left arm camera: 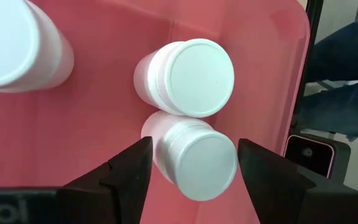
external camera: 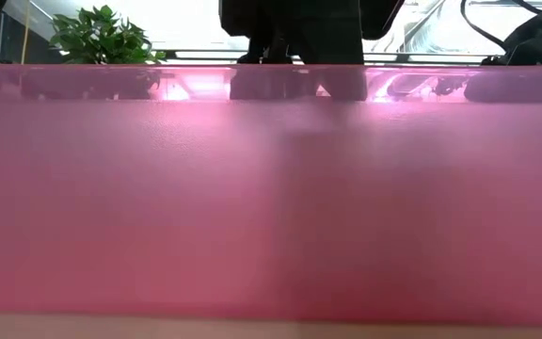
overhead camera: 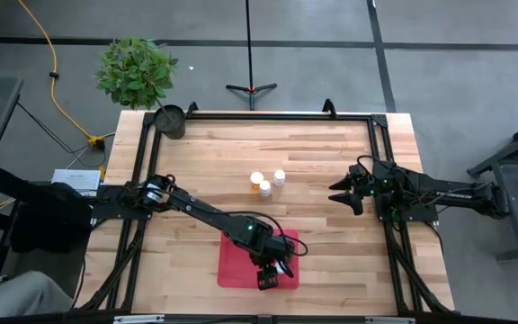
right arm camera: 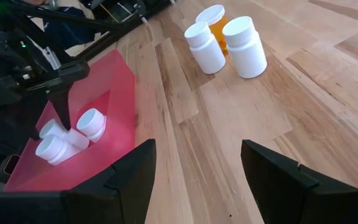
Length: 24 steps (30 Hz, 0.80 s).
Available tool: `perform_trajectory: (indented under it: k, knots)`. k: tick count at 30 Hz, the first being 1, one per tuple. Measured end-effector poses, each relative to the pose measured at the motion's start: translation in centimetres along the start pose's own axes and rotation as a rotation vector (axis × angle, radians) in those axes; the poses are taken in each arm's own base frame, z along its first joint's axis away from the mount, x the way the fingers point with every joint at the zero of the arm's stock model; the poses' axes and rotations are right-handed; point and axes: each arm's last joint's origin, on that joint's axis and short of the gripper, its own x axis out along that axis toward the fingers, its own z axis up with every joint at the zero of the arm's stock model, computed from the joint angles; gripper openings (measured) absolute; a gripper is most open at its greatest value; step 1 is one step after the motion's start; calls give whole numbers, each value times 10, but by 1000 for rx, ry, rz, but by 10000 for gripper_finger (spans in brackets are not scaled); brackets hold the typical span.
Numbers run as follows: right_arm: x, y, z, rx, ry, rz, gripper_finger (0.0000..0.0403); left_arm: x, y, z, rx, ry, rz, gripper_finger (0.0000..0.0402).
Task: Pick and place pill bottles into a basket
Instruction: Put the orange pill bottle into the red bin
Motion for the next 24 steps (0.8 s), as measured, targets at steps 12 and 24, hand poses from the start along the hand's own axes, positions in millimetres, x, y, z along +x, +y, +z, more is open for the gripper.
perform_trajectory:
  k: [12, 24]
  knots:
    - [0, 0, 0, 1, 0, 1, 226, 0, 2, -3, 46, 31, 21, 271]
    - [0, 0, 0, 0, 0, 1, 226, -8, -2, 0, 97, 28, 21, 271]
